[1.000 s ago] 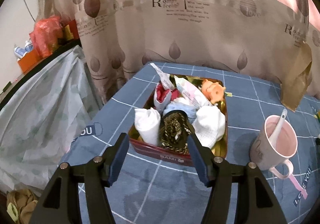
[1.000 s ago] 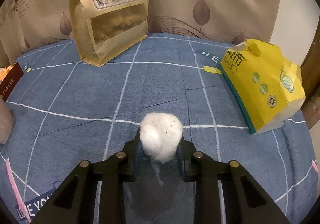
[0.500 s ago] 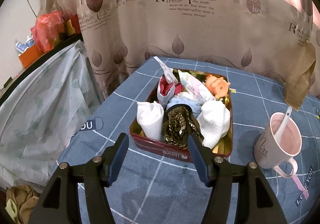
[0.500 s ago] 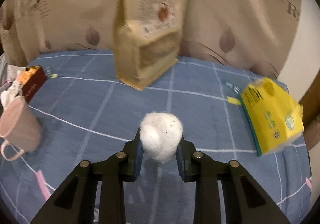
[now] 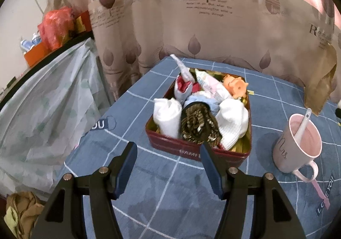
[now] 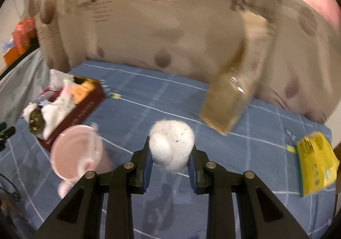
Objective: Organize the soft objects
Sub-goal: 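Carry the white pompom into the tin tray and open the right tool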
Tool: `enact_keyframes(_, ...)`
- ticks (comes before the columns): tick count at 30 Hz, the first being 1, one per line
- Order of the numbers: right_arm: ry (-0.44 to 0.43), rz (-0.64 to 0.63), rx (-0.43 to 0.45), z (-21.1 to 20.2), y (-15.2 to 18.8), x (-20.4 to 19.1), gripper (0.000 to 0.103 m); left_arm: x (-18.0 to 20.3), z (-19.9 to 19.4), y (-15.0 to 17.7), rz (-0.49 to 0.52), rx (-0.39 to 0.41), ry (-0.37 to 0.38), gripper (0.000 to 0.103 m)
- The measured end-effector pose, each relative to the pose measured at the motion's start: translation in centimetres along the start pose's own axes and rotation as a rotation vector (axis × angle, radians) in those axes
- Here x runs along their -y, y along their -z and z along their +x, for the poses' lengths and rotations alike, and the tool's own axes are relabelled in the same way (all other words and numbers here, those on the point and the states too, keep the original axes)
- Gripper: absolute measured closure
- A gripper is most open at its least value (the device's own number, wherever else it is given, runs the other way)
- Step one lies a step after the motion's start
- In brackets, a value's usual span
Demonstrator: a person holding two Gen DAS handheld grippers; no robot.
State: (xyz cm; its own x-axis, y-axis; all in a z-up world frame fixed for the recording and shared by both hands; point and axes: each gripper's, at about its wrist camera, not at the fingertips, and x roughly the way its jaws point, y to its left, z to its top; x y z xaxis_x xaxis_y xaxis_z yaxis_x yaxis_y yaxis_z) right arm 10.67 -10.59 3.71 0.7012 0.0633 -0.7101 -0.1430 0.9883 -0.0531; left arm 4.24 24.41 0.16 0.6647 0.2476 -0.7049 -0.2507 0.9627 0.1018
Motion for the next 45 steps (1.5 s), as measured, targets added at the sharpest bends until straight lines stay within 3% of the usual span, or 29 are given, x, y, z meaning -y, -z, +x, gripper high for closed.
enact_keyframes(15,-0.228,-0.178,0.025,2.2,-4.5,-15.2,0.077,-4.5,-0.2,0.1,-0.139,-0.022,-0.046,0.04)
enact_keyframes(24,-0.295,-0.23,-0.008,6.2,-6.6,-22.7,0.077,-5.4,0.0,-0.2,-0.156,-0.021,-0.068,0.04)
enact_keyframes(37,-0.308,-0.268,-0.078,12.2,-7.5,-28.3,0.076,-6.9,1.0,-0.2,-0.201,-0.05,-0.073,0.04)
enact_keyframes(45,-0.299,-0.275,-0.112,14.4,-7.0,-29.1,0.075,-7.0,1.9,0.0,-0.198,-0.071,-0.073,0.04)
